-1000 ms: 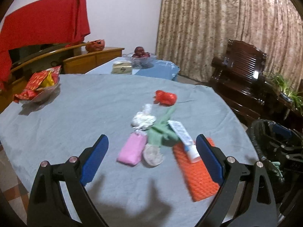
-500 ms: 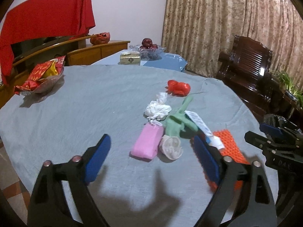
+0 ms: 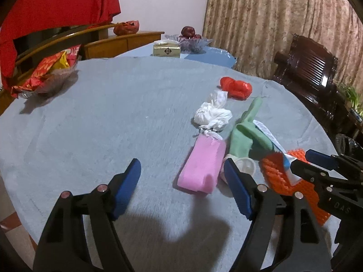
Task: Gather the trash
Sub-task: 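Move both tools back to the table toward the orange mesh and white tube, then grasp the pink mask with the left tool while the right tool grasps the white tube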
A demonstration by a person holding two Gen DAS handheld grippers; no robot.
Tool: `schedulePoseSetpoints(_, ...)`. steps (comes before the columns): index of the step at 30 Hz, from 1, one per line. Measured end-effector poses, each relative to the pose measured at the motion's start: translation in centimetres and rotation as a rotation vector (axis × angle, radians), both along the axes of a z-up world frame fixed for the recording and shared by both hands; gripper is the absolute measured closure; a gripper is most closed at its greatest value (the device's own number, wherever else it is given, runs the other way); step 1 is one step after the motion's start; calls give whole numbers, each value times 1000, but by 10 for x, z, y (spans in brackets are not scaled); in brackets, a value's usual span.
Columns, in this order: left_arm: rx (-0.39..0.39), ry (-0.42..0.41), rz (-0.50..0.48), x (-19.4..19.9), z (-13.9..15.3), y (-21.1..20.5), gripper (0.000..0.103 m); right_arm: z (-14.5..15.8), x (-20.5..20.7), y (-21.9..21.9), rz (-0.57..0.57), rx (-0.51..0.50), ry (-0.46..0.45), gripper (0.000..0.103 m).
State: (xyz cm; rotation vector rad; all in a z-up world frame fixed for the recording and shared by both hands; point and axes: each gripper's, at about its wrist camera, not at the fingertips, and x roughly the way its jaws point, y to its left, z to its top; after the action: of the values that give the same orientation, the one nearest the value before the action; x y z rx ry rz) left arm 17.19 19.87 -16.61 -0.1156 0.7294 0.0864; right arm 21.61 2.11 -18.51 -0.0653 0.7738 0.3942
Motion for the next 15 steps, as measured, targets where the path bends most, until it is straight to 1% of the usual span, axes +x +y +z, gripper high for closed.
schedulePoseSetpoints(3,-12,15,-6,6,-6,1,31,-8,5,0,-11,-7,24,55)
schedulePoseSetpoints(9,-18,63,-42,19,-18,-4,36,-18,8,4,6,-12,43,55)
schedulePoseSetpoints(11,-28,79,-51,22,-22,-6,39,-20,10,6,5,-14,47,55)
schedulePoseSetpoints(14,-41,82,-44,24,-25,-6,42,-22,15,4,2,6,62,55)
schedulePoseSetpoints(15,-55,85,-44,24,-26,-5,46,-22,16,2,-1,17,68,57)
